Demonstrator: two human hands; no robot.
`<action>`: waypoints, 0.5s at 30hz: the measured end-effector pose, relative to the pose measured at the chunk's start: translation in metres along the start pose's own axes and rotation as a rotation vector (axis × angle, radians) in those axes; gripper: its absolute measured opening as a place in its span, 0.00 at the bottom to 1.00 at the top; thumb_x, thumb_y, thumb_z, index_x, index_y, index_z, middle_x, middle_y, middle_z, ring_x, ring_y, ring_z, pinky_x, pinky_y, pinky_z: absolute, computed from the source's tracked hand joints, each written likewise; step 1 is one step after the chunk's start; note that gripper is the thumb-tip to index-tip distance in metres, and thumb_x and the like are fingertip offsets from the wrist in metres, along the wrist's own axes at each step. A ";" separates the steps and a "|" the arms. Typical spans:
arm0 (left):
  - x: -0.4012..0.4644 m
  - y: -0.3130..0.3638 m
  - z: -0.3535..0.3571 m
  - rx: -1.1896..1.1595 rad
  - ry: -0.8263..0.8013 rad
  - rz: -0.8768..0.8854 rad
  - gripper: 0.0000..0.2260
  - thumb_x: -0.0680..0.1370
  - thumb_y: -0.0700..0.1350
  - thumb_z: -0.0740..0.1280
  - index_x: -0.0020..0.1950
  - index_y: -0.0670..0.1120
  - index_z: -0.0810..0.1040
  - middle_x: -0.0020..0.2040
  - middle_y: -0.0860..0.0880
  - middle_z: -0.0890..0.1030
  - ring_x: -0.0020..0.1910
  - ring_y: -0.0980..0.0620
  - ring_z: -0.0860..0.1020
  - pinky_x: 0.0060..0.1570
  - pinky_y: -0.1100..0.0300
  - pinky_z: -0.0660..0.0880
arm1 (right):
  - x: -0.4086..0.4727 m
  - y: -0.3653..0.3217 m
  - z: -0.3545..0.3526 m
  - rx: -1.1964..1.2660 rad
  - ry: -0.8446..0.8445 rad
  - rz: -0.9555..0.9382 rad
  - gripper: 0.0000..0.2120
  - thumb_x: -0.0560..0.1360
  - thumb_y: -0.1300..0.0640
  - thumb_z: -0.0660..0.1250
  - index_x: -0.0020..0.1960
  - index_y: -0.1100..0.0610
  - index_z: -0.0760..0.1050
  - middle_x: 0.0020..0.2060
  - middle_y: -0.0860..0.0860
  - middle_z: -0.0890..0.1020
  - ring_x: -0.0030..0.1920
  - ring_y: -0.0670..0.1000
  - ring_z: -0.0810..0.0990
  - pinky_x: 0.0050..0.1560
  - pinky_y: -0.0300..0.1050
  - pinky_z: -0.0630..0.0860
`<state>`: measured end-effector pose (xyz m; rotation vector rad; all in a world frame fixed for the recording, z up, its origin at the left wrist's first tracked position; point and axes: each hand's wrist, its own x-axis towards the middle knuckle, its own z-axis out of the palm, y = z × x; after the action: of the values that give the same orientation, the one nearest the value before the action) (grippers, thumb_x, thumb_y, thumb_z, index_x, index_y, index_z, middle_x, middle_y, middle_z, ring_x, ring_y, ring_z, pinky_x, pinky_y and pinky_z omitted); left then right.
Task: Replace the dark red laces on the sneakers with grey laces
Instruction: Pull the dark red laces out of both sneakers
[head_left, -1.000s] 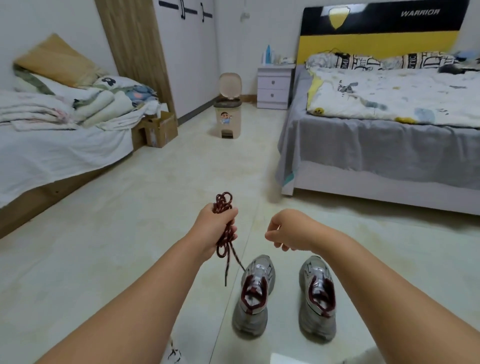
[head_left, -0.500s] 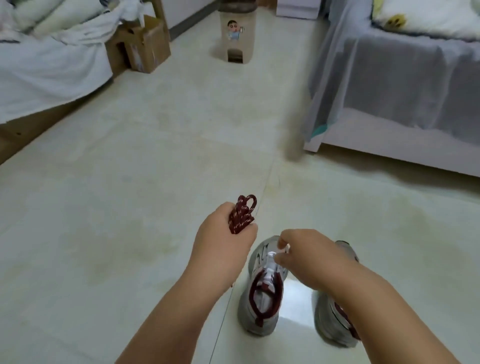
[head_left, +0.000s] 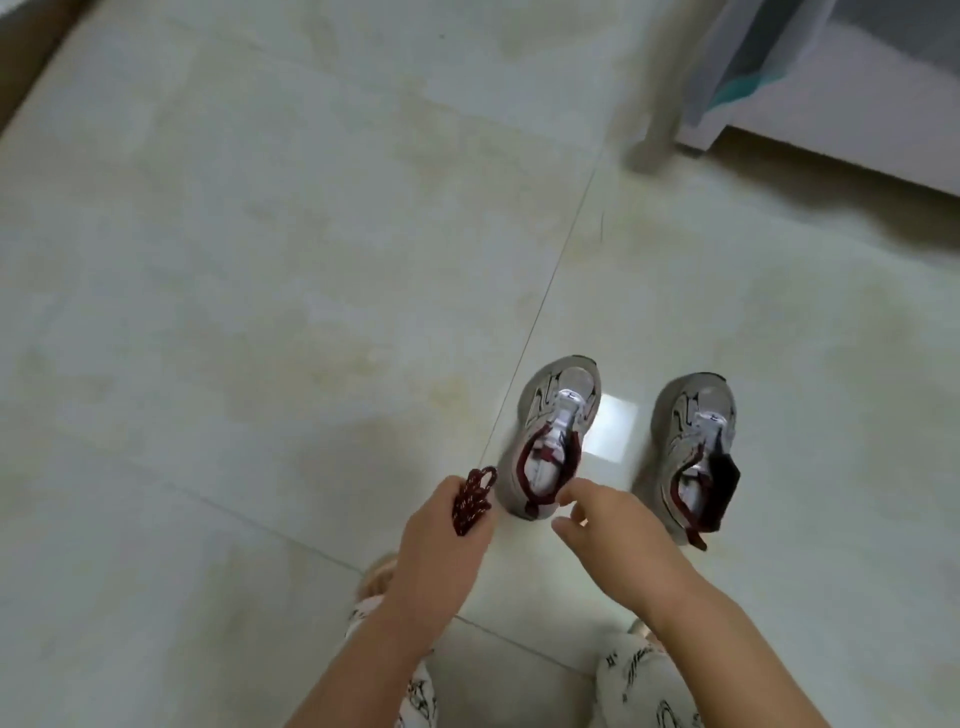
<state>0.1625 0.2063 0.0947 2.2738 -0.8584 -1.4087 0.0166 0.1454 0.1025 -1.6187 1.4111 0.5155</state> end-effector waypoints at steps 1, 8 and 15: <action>-0.010 -0.004 -0.006 0.020 -0.025 -0.037 0.04 0.75 0.42 0.64 0.41 0.48 0.71 0.30 0.52 0.72 0.30 0.51 0.70 0.35 0.56 0.69 | -0.009 -0.002 -0.001 0.016 -0.006 0.006 0.14 0.79 0.51 0.58 0.63 0.53 0.70 0.57 0.50 0.77 0.56 0.51 0.75 0.53 0.43 0.71; -0.095 0.055 -0.115 0.106 0.006 0.019 0.02 0.76 0.40 0.64 0.43 0.46 0.72 0.31 0.49 0.74 0.29 0.51 0.71 0.31 0.60 0.67 | -0.119 -0.047 -0.068 -0.026 -0.037 0.023 0.17 0.79 0.52 0.58 0.67 0.54 0.68 0.61 0.53 0.76 0.60 0.52 0.74 0.56 0.43 0.70; -0.205 0.152 -0.251 0.027 0.094 0.135 0.02 0.76 0.40 0.64 0.44 0.42 0.72 0.33 0.44 0.73 0.30 0.48 0.70 0.28 0.58 0.66 | -0.255 -0.132 -0.167 -0.133 0.084 0.004 0.15 0.79 0.52 0.58 0.63 0.54 0.71 0.59 0.53 0.77 0.57 0.55 0.76 0.52 0.44 0.71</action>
<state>0.2696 0.2136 0.4359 2.2358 -0.9863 -1.2294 0.0337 0.1427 0.4340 -1.7616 1.4684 0.5587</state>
